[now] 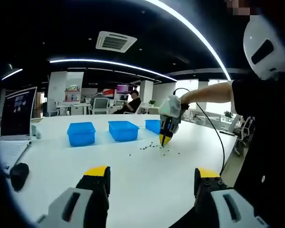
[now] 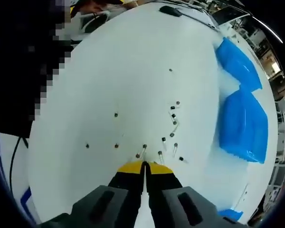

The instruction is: Pick up the resistors one by one and place each resistor into its matching bin, sorting the parts by color and model until every resistor is separated into the correct bin for its type

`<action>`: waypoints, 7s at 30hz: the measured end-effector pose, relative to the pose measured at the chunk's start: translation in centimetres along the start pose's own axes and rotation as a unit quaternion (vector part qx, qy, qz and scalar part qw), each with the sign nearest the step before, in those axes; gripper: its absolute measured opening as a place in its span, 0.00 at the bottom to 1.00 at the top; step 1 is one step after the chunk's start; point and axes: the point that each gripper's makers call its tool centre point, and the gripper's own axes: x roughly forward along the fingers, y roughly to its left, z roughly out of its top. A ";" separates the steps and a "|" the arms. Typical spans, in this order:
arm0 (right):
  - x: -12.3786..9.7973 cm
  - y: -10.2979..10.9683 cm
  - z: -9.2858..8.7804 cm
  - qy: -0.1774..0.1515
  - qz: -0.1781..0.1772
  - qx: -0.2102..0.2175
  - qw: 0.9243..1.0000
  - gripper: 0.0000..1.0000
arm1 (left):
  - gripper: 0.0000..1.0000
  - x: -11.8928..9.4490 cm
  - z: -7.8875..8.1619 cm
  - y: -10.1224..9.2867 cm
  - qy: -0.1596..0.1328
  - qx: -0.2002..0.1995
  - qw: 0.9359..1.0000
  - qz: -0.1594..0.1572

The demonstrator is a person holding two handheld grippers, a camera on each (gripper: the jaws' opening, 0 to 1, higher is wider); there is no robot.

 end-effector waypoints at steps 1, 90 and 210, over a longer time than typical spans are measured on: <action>0.0 0.0 -0.1 -0.001 -0.003 0.003 1.000 0.05 | 0.72 0.0 0.1 0.0 -0.001 0.000 1.000 0.000; -16.3 -11.0 10.5 -0.473 -0.405 0.305 0.721 0.37 | 0.73 -0.3 6.4 4.1 -0.101 0.014 0.988 0.117; -19.8 -0.9 9.3 -0.527 -0.401 0.312 0.681 0.06 | 0.72 -1.4 5.5 3.9 -0.079 0.032 0.989 0.122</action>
